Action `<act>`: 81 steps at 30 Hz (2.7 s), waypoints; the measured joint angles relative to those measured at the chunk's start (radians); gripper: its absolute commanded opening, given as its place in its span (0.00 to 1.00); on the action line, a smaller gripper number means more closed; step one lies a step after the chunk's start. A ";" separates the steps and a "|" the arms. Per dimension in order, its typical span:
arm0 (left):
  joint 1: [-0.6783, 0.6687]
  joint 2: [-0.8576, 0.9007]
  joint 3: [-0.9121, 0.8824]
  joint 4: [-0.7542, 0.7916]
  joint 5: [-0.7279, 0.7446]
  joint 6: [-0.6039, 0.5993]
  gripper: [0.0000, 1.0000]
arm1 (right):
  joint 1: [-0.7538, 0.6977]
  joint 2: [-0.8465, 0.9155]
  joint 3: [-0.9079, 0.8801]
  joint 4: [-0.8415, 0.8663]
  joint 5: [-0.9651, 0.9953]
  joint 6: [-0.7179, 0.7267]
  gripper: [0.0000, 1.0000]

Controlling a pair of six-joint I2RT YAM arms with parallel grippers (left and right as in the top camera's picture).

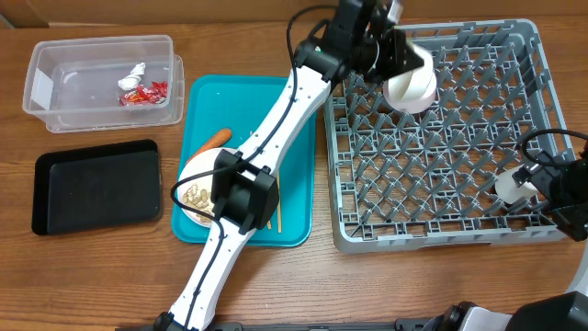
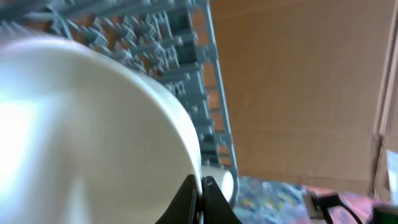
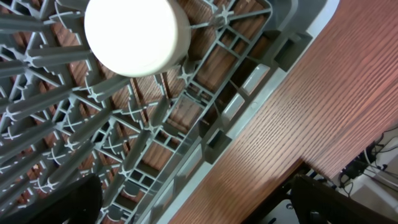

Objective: Sort waste into correct bins and load items into the dishwasher
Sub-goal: 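Carry the white bowl over the rack beside the first bowl, then lower the white bowl into the rack's upper left and release, then reach the left gripper down to the rim of the white plate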

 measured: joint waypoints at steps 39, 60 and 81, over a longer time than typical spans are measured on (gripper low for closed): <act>0.210 -0.031 -0.032 -0.618 -0.051 0.401 0.66 | 0.000 0.000 0.000 0.003 0.000 0.000 1.00; 0.212 -0.340 -0.033 -1.098 -0.913 0.499 0.86 | 0.000 0.000 0.000 0.000 -0.047 -0.025 1.00; 0.367 -0.750 -0.534 -1.098 -0.930 0.517 0.82 | 0.000 0.000 0.000 -0.008 -0.051 -0.026 1.00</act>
